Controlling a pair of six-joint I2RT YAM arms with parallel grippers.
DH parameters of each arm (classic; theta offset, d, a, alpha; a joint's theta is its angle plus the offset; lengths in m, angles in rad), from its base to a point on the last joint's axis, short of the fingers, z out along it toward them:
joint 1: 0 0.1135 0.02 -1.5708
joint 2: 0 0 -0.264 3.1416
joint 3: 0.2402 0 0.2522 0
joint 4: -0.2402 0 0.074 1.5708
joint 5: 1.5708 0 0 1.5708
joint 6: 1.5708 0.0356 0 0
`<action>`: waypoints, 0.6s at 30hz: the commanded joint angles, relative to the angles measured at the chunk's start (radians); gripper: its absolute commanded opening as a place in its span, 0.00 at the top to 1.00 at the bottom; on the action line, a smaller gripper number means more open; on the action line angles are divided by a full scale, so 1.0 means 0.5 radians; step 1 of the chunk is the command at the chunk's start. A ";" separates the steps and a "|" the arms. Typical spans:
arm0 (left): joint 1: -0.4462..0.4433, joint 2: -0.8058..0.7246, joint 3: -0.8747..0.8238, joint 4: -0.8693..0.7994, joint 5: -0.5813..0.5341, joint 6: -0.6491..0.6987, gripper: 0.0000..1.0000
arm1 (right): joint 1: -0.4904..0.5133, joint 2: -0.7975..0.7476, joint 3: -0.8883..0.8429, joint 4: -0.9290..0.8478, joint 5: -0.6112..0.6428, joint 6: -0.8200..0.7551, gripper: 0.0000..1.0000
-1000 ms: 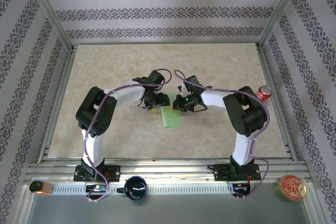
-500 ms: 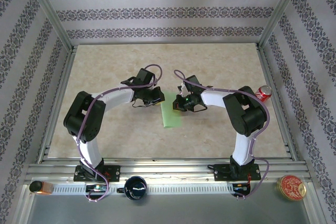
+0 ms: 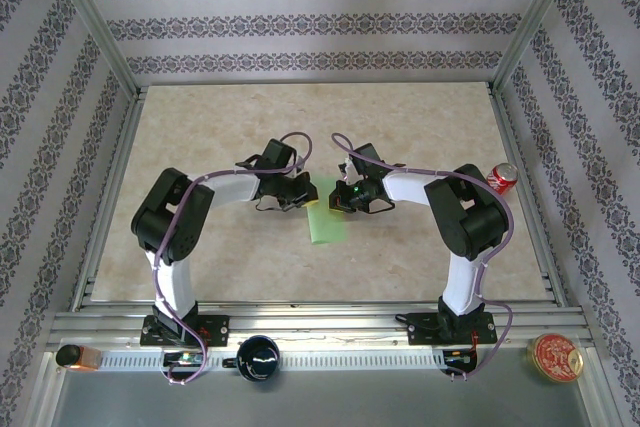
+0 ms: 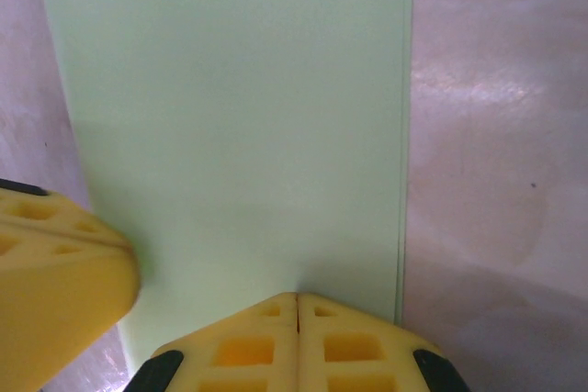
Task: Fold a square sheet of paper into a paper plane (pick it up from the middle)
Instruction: First fold the square sheet of paper in half at the center of the table.
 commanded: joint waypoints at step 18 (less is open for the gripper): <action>-0.016 -0.193 -0.181 -0.010 -0.012 -0.035 1.00 | -0.005 0.060 -0.096 -0.156 0.144 0.045 1.00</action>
